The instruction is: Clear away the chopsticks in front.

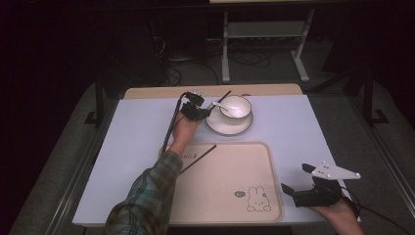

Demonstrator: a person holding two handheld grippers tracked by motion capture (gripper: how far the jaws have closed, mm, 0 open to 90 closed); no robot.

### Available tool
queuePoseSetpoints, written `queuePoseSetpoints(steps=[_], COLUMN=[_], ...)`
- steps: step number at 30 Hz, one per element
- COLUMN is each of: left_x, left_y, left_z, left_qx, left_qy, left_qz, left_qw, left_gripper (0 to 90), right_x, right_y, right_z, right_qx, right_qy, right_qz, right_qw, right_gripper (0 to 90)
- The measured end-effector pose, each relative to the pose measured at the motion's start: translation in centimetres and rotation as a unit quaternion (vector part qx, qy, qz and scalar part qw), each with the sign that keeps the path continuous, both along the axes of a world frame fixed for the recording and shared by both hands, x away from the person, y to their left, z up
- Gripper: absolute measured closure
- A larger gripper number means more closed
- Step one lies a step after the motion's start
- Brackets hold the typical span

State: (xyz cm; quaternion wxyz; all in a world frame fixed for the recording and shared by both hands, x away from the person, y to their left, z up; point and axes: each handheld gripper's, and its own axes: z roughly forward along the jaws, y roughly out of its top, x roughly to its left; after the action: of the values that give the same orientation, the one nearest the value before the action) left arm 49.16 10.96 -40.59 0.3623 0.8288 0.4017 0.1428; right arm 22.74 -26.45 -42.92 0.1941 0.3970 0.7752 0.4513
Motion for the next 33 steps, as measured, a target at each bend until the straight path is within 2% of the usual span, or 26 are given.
queuePoseSetpoints(steps=[2,7,14,21,29,33], left_x=[-0.5,-2.0,-4.8,-8.1,-11.7,-13.9], left_y=[0.5,2.5,5.4,7.4,8.6,8.8], left_z=[0.3,0.8,1.1,1.3,0.7,0.5], left_qx=[0.006,-0.003,-0.011,-0.010,-0.008,-0.015], left_qy=[0.002,0.011,0.014,0.016,0.030,0.038], left_qz=[0.000,0.003,0.006,-0.004,-0.028,-0.039], left_qw=[1.0000,0.9999,0.9998,0.9998,0.9991,0.9984], left_gripper=[85.0,84.9,85.0,84.9,84.9,84.9], right_x=[0.0,-0.1,-0.2,-0.2,-0.2,-0.2], right_y=[0.0,0.1,0.1,0.2,0.2,0.3], right_z=[0.0,0.0,0.0,0.0,0.1,0.1], right_qx=[0.000,-0.001,-0.001,-0.002,-0.002,-0.003], right_qy=[0.000,0.000,0.000,0.000,-0.001,-0.001], right_qz=[0.000,0.001,0.000,0.001,0.001,0.001], right_qw=[1.0000,1.0000,1.0000,1.0000,1.0000,1.0000], right_gripper=[0.0,0.0,0.0,0.0,0.0,0.0])
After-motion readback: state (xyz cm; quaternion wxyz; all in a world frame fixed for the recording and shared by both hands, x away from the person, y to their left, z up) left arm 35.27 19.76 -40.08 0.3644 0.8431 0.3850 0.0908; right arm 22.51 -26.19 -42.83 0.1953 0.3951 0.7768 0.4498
